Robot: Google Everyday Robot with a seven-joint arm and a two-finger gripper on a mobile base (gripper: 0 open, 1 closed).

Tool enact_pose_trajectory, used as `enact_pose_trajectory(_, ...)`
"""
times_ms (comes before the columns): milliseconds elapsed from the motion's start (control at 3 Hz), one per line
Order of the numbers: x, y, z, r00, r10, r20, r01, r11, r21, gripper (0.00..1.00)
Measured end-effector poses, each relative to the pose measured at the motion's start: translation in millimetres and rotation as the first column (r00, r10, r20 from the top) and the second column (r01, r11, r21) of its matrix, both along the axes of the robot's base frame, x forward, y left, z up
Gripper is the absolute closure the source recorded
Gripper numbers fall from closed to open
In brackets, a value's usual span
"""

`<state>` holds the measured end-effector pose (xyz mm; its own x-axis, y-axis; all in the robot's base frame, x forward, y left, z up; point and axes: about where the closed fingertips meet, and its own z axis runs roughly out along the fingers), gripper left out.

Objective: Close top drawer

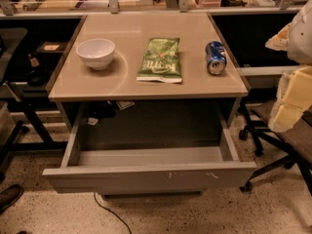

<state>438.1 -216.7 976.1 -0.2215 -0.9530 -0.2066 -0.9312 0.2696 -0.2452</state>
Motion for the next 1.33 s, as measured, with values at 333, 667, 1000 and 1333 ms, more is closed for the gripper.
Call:
enact_pose_trajectory(333, 0.0, 0.0, 0.0, 1.0, 0.0, 0.0, 0.0, 1.0, 0.0, 0.0)
enact_pose_trajectory(667, 0.0, 0.0, 0.0, 1.0, 0.0, 0.0, 0.0, 1.0, 0.0, 0.18)
enact_pose_trajectory(1000, 0.0, 0.0, 0.0, 1.0, 0.0, 0.0, 0.0, 1.0, 0.0, 0.41)
enact_pose_trajectory(1333, 0.0, 0.0, 0.0, 1.0, 0.0, 0.0, 0.0, 1.0, 0.0, 0.64)
